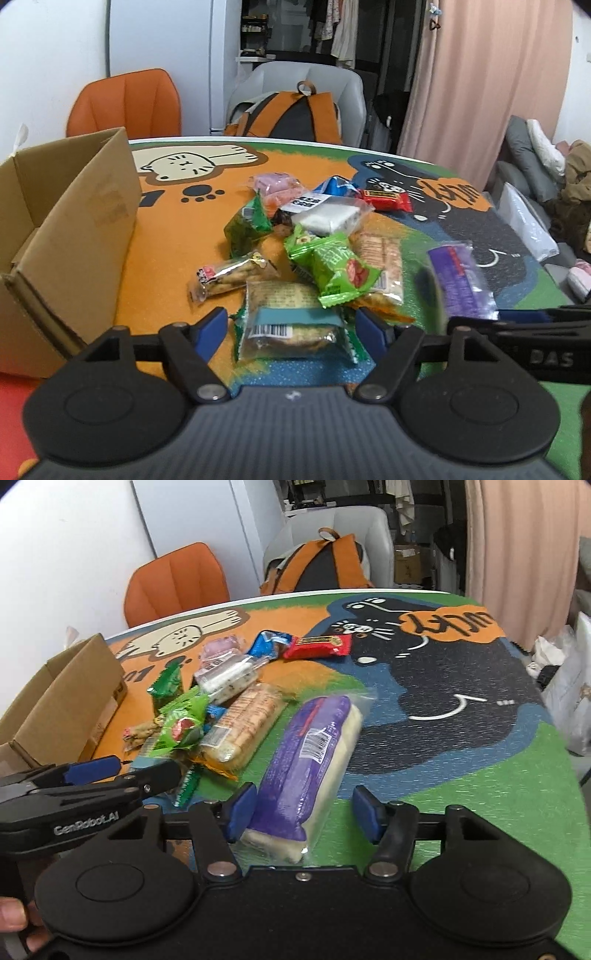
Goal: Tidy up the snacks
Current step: 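Grasp the green-wrapped cracker pack with the left tool while the right tool grasps the purple bar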
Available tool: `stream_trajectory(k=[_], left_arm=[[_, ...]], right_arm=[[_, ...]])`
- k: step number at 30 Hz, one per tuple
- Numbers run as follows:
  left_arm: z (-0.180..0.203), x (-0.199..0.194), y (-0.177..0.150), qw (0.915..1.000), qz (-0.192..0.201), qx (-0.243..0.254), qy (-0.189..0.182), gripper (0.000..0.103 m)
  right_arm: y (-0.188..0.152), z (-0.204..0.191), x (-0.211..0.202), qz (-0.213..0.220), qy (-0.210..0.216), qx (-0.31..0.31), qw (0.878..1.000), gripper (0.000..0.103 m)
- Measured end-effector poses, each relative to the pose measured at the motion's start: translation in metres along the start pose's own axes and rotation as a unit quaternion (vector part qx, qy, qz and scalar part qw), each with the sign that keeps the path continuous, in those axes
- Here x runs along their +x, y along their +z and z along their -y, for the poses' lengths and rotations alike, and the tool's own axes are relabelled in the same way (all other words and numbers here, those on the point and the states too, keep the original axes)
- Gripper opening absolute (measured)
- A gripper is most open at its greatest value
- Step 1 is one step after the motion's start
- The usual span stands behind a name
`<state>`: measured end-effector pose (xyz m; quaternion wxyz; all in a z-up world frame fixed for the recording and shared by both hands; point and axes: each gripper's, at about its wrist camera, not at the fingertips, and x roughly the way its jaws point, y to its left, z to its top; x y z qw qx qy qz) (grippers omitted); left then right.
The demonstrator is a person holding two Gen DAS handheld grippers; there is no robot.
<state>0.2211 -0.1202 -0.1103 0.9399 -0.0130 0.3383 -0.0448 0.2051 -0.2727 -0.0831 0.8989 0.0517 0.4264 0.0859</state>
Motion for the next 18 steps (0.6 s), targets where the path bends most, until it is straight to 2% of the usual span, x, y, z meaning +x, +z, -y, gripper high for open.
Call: stream_trajectory(k=[3,7,9,13,14,16,18], left_arm=[[0.000,0.005,0.000,0.9999,-0.001,-0.004,0.014,0.075],[0.003,0.012,-0.004,0.9998,-0.014,0.001,0.012,0.074],[0.004,0.012,-0.006,0.9999,-0.010,0.003,0.010,0.073],[0.001,0.007,-0.007,1.0000,-0.002,-0.006,0.002,0.053],[0.000,0.005,-0.008,1.0000,-0.002,-0.009,-0.002,0.049],[-0.002,0.002,-0.008,0.9999,-0.002,-0.013,-0.010,0.046],[-0.005,-0.003,-0.010,0.9997,0.004,-0.017,-0.016,0.044]], right_arm=[[0.002,-0.002,-0.002,0.005,-0.002,-0.005,1.000,0.058],[0.004,-0.009,0.000,0.007,-0.001,-0.016,1.000,0.059],[0.005,-0.015,0.005,0.004,-0.006,-0.025,1.000,0.064],[0.004,-0.020,0.016,-0.003,-0.020,-0.036,0.999,0.064],[0.003,-0.020,0.020,-0.008,-0.023,-0.039,0.999,0.063],[0.000,-0.026,0.019,-0.003,-0.041,-0.060,0.997,0.051],[-0.001,-0.027,0.018,-0.002,-0.041,-0.065,0.997,0.038]])
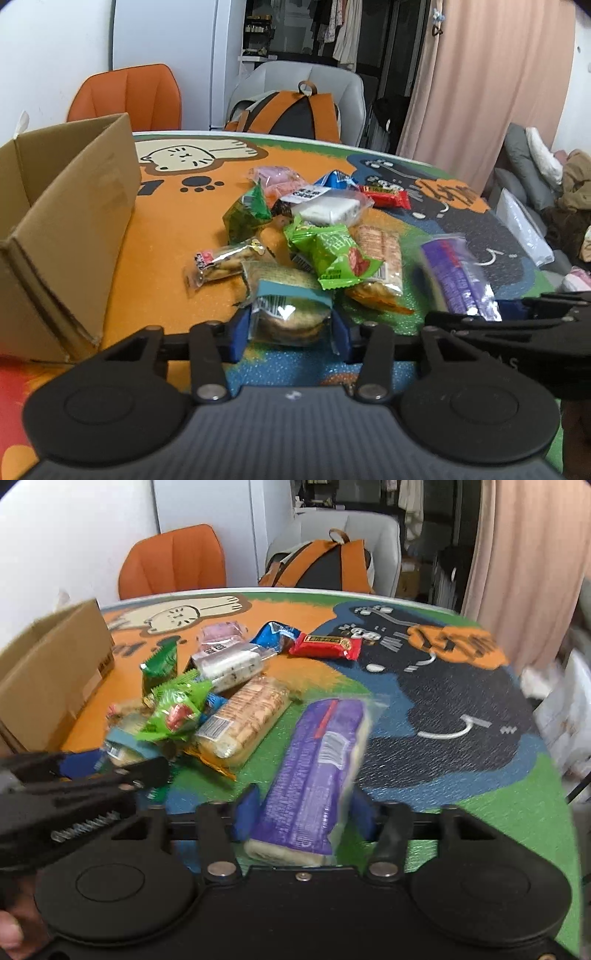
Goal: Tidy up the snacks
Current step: 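Grasp the green-wrapped cracker pack with the left tool while the right tool grasps the purple bar, then carry both snacks over the cardboard box and open both tools to drop them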
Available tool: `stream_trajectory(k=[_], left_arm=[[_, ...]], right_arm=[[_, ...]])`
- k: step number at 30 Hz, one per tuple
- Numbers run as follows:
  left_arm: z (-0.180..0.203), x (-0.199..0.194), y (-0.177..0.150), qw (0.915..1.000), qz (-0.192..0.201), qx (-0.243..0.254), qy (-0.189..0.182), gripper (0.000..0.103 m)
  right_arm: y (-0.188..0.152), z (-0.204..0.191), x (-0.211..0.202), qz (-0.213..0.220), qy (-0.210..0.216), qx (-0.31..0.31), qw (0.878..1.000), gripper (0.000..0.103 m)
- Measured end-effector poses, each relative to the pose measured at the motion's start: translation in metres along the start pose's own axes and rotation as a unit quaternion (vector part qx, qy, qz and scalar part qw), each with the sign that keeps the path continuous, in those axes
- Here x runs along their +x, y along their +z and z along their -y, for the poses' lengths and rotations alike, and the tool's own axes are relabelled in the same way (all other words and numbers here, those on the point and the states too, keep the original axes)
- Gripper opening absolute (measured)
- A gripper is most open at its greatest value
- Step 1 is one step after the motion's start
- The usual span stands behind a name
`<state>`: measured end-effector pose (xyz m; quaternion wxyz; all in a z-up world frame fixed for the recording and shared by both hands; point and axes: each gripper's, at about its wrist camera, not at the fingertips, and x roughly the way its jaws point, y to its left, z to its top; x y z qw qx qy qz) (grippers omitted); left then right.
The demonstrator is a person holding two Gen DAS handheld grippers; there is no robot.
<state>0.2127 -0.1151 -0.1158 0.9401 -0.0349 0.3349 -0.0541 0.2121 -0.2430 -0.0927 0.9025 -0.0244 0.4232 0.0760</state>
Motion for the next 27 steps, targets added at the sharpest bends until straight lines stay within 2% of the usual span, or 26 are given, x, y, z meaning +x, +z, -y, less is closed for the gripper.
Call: stream_trajectory(k=[6,14,22,27], left_arm=[[-0.003,-0.020,0.000,0.9998,0.017,-0.004,-0.010,0.043],[-0.002,-0.050,0.008,0.9987,0.047,-0.002,-0.019,0.043],[-0.005,-0.079,0.028,0.9967,0.080,-0.005,-0.014,0.043],[-0.013,-0.096,0.041,0.9942,0.107,-0.005,0.005,0.043]], right_arm=[[-0.002,0.007,-0.014,0.018,0.025,0.027,0.999,0.033],[0.003,-0.004,-0.036,0.049,0.044,0.022,0.998,0.032],[0.020,-0.018,-0.054,0.079,0.076,0.020,0.994,0.032],[0.033,-0.033,-0.063,0.097,0.096,0.013,0.991,0.032]])
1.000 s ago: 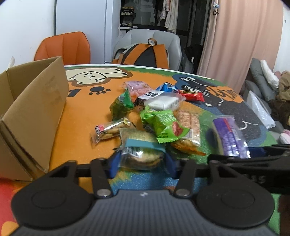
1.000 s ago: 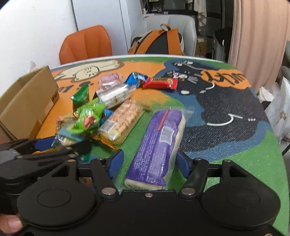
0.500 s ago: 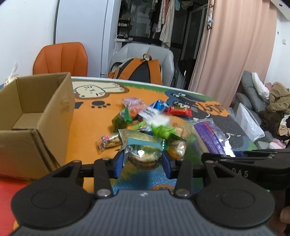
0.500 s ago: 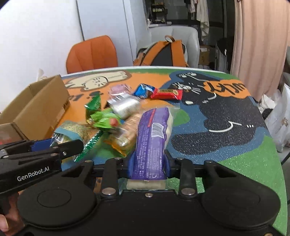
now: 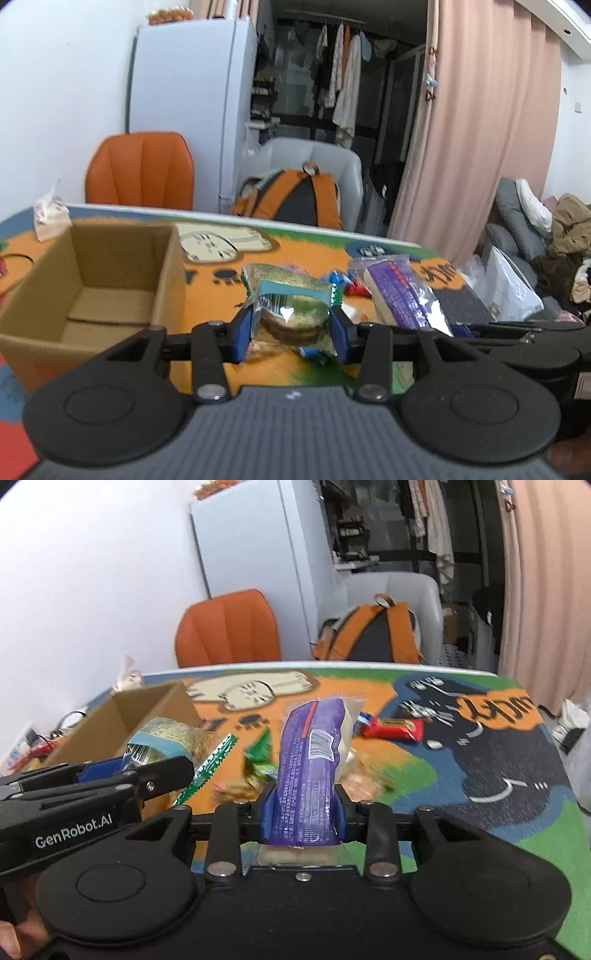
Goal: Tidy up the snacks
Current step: 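Carry both snacks over the cardboard box and open both tools to drop them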
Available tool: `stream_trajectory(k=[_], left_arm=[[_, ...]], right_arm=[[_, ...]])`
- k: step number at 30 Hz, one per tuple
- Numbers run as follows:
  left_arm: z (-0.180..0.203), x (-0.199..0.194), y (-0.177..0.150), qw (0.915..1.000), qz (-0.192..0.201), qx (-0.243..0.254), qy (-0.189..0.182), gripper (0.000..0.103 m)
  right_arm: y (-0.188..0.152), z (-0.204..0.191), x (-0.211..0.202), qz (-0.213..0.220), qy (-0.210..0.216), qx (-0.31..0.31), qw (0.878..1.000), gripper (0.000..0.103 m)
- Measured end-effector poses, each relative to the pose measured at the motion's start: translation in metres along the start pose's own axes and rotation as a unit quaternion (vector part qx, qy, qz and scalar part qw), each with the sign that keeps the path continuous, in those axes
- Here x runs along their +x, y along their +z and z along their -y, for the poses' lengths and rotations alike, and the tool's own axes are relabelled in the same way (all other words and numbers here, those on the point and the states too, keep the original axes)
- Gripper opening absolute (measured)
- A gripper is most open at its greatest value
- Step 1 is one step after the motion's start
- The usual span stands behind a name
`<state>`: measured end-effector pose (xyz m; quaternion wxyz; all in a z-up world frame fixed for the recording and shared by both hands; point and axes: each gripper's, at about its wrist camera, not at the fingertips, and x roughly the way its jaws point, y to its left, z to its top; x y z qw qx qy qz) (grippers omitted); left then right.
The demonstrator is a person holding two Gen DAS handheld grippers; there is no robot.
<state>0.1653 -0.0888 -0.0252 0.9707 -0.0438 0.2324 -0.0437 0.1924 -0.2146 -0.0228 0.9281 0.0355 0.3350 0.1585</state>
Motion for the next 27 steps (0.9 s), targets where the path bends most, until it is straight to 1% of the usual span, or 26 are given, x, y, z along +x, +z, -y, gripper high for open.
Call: stream_trajectory(k=[10,13,22,27], left_arm=[[-0.034,-0.016,0.018,0.9990,0.025,-0.019,0.032,0.043],[-0.046,-0.018,0.020,0.9982,0.031,-0.019,0.048,0.043],[-0.086,-0.019,0.028,0.9963,0.029,-0.037,0.073,0.043],[-0.112,-0.017,0.033,0.9955,0.019,-0.043,0.082,0.043]], right_arm=[[0.018,-0.033,0.007,0.018,0.029,-0.019,0.999,0.032],[0.022,-0.041,0.011,0.020,0.037,-0.021,0.999,0.032],[0.032,-0.066,0.023,0.027,0.058,-0.027,0.998,0.032],[0.039,-0.080,0.028,0.032,0.068,-0.028,0.997,0.032]])
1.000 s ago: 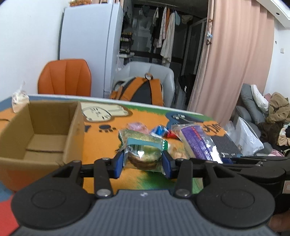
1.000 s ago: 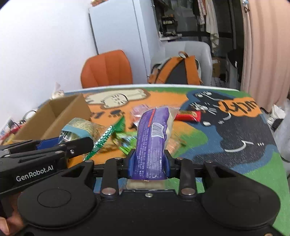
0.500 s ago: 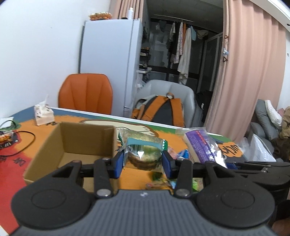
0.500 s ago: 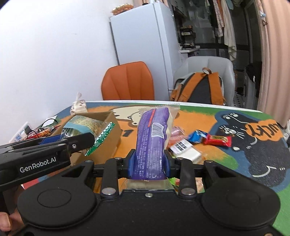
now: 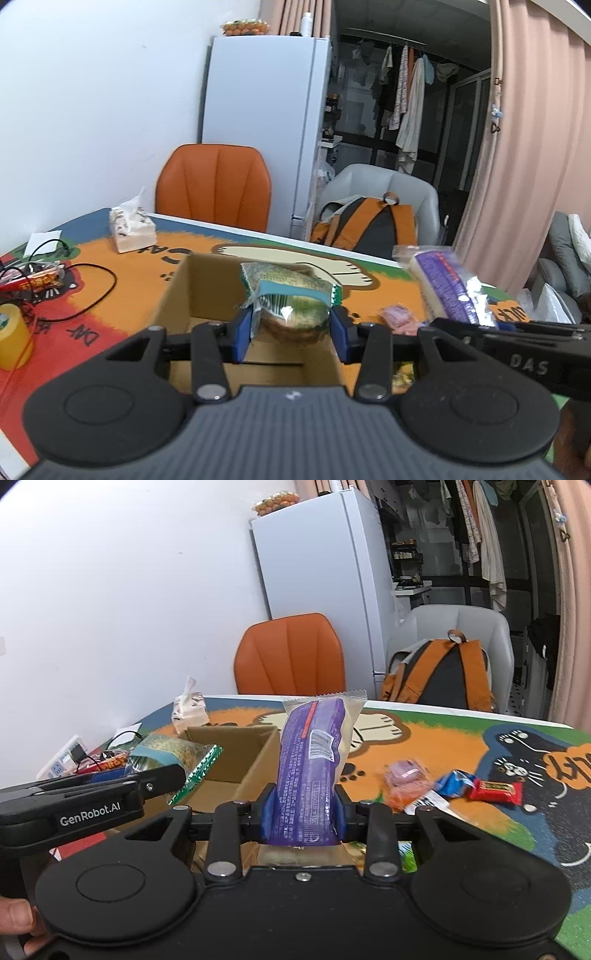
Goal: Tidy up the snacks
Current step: 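Carry both snacks over the cardboard box and open both tools to drop them, then move both tools back to the snack pile and grasp the cracker roll with the right tool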
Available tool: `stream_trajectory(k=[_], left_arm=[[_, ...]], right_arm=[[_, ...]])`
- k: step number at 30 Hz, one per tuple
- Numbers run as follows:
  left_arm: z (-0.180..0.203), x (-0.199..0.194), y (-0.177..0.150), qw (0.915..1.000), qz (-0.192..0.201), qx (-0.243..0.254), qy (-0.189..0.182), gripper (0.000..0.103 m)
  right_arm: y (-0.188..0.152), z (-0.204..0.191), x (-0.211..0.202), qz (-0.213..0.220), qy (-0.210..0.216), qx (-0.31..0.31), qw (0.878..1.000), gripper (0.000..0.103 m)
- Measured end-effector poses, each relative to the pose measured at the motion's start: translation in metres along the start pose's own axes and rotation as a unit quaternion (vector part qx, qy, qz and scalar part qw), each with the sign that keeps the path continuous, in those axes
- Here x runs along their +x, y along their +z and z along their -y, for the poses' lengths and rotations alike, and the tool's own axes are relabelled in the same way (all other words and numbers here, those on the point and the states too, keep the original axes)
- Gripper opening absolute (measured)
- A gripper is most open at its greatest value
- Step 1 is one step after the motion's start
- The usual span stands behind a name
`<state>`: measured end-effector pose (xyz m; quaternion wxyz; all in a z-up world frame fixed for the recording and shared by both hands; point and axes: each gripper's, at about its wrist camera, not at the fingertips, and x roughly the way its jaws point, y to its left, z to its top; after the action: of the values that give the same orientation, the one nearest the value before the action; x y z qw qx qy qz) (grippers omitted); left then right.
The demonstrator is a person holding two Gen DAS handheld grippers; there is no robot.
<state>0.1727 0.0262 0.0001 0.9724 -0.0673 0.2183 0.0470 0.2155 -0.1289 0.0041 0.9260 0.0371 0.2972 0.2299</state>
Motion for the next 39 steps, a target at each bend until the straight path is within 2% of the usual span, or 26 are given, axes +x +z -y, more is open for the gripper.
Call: stream_trajectory(k=[12,15,17,21,25,26,27,29,30,34,36,39], left_arm=[[-0.041,0.014,0.014,0.9995,-0.018,-0.013,0.023,0.047],[-0.048,0.010,0.014,0.9993,-0.017,-0.019,0.027,0.057],[-0.053,0.004,0.014,0.9993,-0.014,-0.023,0.025,0.068],[-0.064,-0.011,0.015,0.9991,-0.005,-0.025,0.034,0.073],[-0.075,-0.022,0.016,0.9984,-0.001,-0.034,0.045,0.082],[-0.077,-0.023,0.015,0.9982,-0.003,-0.037,0.047,0.085],[-0.079,-0.024,0.015,0.9979,-0.007,-0.042,0.049,0.086],[-0.082,-0.025,0.014,0.9975,-0.013,-0.050,0.049,0.089],[-0.083,-0.026,0.014,0.9973,-0.014,-0.051,0.051,0.090],[-0.081,-0.029,0.012,0.9961,-0.014,-0.058,0.064,0.094],[-0.079,-0.030,0.012,0.9960,-0.015,-0.064,0.060,0.095],[-0.071,-0.032,0.010,0.9962,-0.015,-0.064,0.057,0.096]], right_arm=[[0.017,-0.030,0.024,-0.002,0.031,-0.005,1.000,0.032],[0.019,-0.040,0.032,-0.006,0.040,-0.008,0.999,0.032],[0.019,-0.047,0.038,-0.012,0.047,-0.008,0.999,0.032],[0.018,-0.057,0.044,-0.023,0.061,-0.008,0.998,0.032],[0.017,-0.065,0.052,-0.036,0.071,-0.004,0.997,0.034],[0.016,-0.067,0.054,-0.038,0.074,-0.007,0.997,0.037],[0.016,-0.069,0.054,-0.038,0.073,-0.013,0.997,0.052],[0.014,-0.072,0.049,-0.027,0.059,-0.023,0.998,0.073],[0.014,-0.072,0.045,-0.020,0.055,-0.027,0.998,0.080],[0.013,-0.061,0.031,-0.019,0.051,-0.022,0.998,0.084],[0.013,-0.049,0.023,-0.019,0.044,-0.012,0.999,0.090],[0.010,-0.033,0.014,-0.025,0.037,0.003,0.999,0.092]])
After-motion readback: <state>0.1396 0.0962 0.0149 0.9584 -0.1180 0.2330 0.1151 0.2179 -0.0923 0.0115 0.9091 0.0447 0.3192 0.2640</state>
